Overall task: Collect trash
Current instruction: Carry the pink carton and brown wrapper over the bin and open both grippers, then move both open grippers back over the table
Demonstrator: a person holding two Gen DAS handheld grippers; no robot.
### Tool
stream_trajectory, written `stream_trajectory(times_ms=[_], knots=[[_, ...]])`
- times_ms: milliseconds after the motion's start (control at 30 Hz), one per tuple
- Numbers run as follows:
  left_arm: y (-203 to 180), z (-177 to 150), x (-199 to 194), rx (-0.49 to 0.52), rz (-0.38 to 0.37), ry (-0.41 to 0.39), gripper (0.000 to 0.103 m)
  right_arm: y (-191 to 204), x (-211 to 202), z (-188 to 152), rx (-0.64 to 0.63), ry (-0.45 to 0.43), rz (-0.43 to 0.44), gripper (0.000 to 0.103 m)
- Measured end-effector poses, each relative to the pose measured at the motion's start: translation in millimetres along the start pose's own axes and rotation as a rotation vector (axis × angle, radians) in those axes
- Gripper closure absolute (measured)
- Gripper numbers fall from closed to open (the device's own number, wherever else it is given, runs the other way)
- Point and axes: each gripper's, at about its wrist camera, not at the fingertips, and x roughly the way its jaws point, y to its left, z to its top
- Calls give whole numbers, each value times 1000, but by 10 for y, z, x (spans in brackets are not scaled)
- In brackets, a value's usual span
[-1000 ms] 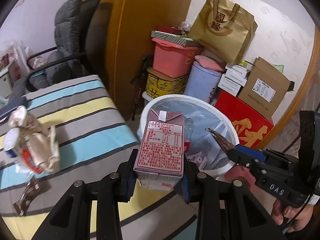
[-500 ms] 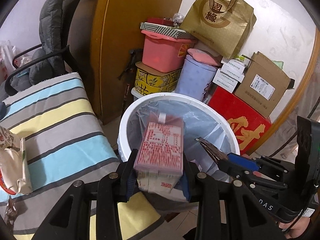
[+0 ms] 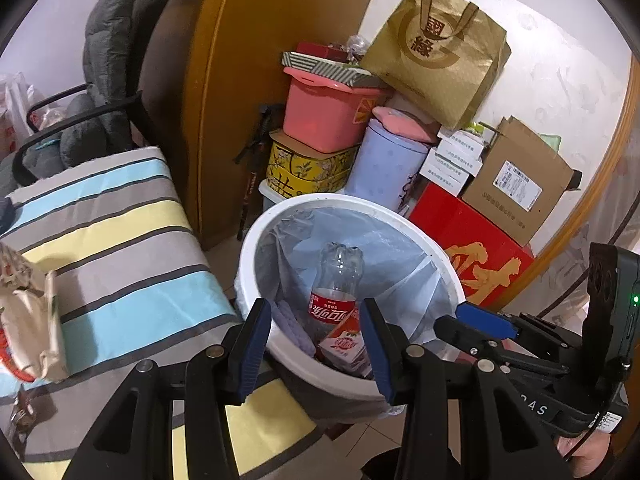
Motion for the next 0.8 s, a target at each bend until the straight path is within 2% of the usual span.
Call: stream_trajectory(times_ms=[200, 500, 600, 800], knots=[[70, -79, -288, -23, 49, -38, 57, 86, -149, -29, 6, -35, 41, 62], [164, -289, -776, -43, 129, -93, 57, 359, -327, -85, -33, -79, 149, 62], [229, -370, -924, -57, 154, -101, 57, 426, -346, -115, -40, -76, 186, 62], [303, -527, -1192, -62, 203, -128, 57, 651, -361, -198, -84, -59, 203, 62]])
